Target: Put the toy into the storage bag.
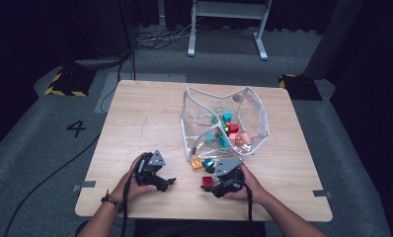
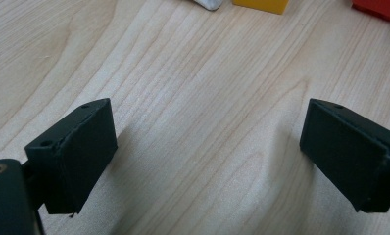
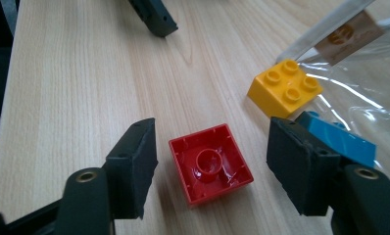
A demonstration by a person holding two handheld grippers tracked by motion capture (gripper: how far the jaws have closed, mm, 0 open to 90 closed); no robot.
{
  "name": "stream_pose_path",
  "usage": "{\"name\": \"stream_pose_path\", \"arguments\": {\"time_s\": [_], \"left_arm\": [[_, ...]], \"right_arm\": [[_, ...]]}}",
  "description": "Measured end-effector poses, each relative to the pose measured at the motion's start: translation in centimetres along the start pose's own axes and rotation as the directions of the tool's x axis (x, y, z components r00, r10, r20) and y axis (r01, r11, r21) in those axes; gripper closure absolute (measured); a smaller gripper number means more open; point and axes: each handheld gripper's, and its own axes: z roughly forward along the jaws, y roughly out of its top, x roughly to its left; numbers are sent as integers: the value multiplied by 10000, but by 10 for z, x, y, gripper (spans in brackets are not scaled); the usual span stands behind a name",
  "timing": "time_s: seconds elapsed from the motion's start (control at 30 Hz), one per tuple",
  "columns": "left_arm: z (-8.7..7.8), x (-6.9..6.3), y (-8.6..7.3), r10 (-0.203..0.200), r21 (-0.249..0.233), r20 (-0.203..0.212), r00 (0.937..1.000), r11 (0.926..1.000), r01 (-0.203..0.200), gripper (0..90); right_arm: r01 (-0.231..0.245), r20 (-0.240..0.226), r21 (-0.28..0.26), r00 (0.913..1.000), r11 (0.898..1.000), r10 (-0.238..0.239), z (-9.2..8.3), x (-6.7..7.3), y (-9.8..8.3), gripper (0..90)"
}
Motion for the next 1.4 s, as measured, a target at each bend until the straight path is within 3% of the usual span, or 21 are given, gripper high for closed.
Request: {"name": "stream_pose_path", "arguments": {"time_s": [0.13, 0.17, 0.23, 0.27, 0.37, 0.53, 0.57, 0.63, 0.67, 0.73, 0.77, 0.87, 1.1, 1.2, 1.3, 1.4], "left_arm": [[0, 0, 0, 0, -2, -5, 10000, 10000, 0, 70], [0, 0, 0, 1, 1, 0, 10000, 10000, -1, 70], [0, 0, 0, 1, 2, 0, 10000, 10000, -1, 70], [0, 0, 0, 2, 2, -1, 10000, 10000, -2, 70], [0, 0, 0, 1, 2, 1, 10000, 10000, -1, 70], [0, 0, 0, 4, -9, -9, 10000, 10000, -4, 70], [0, 0, 0, 7, -9, -5, 10000, 10000, -7, 71], [0, 0, 0, 0, 1, 0, 10000, 10000, 0, 70], [0, 0, 0, 4, -9, -8, 10000, 10000, -4, 70], [0, 0, 0, 3, -10, -10, 10000, 10000, -3, 70], [0, 0, 0, 5, -5, -4, 10000, 10000, -5, 70], [0, 0, 0, -3, -3, -2, 10000, 10000, 3, 70], [0, 0, 0, -2, -1, 1, 10000, 10000, 2, 70], [0, 0, 0, -7, -3, 1, 10000, 10000, 7, 70], [0, 0, 0, -6, -1, 1, 10000, 10000, 6, 70], [0, 0, 0, -3, -1, 2, 10000, 10000, 3, 70]], "right_arm": [[-278, -156, 203, 9995, 9994, 281, 5, 3, -2, 406], [11, -206, 335, 9998, 9994, -4, 7, 1, -3, 421], [-17, -125, 477, 9999, 9989, 23, 9, 2, -4, 473], [139, -184, 349, 9997, 9993, -133, 9, 0, -6, 554], [70, -74, 391, 9999, 9992, -67, 7, 0, -6, 588], [173, -45, 190, 9998, 9997, -172, -9, -4, -8, 593], [-53, -14, 114, 10000, 9999, 53, -12, -3, -8, 593], [175, 21, 9, 9998, 9998, -175, -22, -8, -10, 593], [-86, 148, -170, 9999, 9998, 88, -28, -8, -11, 593], [-120, 210, -230, 9997, 9997, 125, -33, -9, -12, 593], [-279, 417, -324, 9987, 9991, 292, -46, -11, -18, 593], [-392, 781, -442, 9960, 9983, 425, -65, -15, -28, 593], [-1297, 1620, -731, 9768, 9889, 1400, -105, -27, -51, 593], [-1690, 1721, -835, 9683, 9821, 1813, -120, -36, -63, 593], [-1889, 2224, -1002, 9527, 9769, 2071, -134, -44, -70, 593], [-2018, 2849, -1141, 9314, 9727, 2267, -147, -52, -73, 593]]}}
